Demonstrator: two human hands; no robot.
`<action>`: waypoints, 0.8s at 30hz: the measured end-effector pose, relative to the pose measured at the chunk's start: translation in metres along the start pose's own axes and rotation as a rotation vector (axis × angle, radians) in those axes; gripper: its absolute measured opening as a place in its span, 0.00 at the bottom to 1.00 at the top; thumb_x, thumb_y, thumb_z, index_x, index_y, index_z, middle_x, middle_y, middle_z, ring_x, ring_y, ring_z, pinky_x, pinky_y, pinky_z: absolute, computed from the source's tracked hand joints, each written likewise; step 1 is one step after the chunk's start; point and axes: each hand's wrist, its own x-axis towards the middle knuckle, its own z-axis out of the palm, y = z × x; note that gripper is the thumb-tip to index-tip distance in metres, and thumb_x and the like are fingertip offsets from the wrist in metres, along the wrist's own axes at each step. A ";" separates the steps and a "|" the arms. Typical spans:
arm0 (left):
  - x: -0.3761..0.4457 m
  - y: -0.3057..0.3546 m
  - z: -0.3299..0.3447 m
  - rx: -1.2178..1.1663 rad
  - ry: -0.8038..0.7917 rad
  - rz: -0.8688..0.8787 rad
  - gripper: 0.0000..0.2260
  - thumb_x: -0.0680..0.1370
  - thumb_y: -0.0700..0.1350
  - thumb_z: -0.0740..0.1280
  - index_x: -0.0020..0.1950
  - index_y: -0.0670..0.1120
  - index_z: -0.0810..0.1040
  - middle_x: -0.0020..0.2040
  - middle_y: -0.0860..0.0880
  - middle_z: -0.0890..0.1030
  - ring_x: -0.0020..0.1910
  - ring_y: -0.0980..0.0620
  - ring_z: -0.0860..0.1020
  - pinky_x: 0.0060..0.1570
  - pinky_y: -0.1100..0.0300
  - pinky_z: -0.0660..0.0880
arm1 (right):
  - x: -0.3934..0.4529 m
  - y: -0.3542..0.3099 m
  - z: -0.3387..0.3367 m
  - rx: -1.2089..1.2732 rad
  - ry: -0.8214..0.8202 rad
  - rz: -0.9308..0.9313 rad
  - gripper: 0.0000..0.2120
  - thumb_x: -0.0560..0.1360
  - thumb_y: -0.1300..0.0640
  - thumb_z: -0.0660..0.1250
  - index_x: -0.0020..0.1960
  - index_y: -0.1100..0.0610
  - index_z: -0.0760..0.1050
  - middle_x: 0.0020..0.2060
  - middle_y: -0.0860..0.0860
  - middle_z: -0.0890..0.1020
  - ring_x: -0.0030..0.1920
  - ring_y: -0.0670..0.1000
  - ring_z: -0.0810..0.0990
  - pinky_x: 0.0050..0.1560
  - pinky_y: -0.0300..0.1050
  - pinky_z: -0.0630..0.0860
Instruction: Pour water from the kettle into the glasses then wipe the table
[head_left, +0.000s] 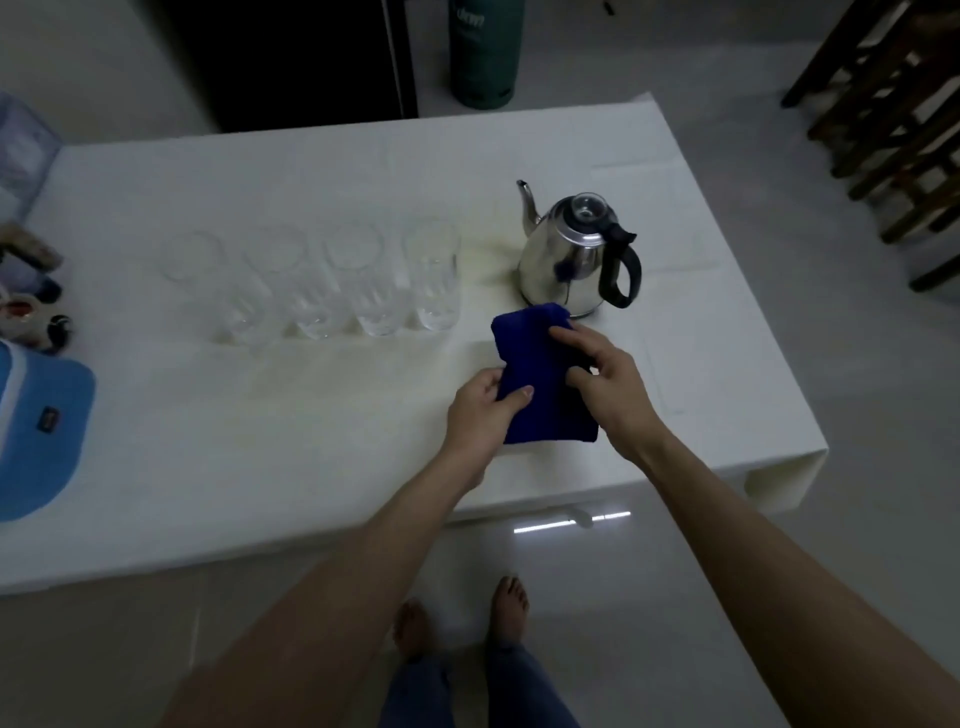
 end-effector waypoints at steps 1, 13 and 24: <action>0.007 -0.003 0.008 -0.046 0.000 -0.024 0.11 0.76 0.42 0.70 0.58 0.47 0.78 0.52 0.50 0.84 0.51 0.50 0.83 0.53 0.49 0.80 | 0.003 0.006 -0.006 -0.045 0.024 -0.037 0.27 0.74 0.73 0.58 0.68 0.53 0.76 0.71 0.46 0.71 0.68 0.46 0.70 0.65 0.42 0.73; 0.021 -0.051 0.071 0.855 0.116 0.327 0.28 0.78 0.39 0.65 0.76 0.46 0.59 0.72 0.45 0.62 0.66 0.47 0.67 0.59 0.57 0.73 | 0.011 0.105 -0.043 -0.821 0.112 -0.214 0.20 0.78 0.64 0.61 0.70 0.60 0.74 0.74 0.60 0.68 0.67 0.66 0.70 0.63 0.57 0.70; 0.033 -0.064 0.049 1.371 -0.237 0.409 0.24 0.83 0.50 0.40 0.78 0.47 0.37 0.78 0.50 0.35 0.78 0.50 0.39 0.77 0.50 0.46 | -0.005 0.093 -0.038 -0.978 -0.070 -0.105 0.30 0.80 0.47 0.41 0.79 0.56 0.59 0.79 0.55 0.59 0.77 0.56 0.60 0.75 0.55 0.57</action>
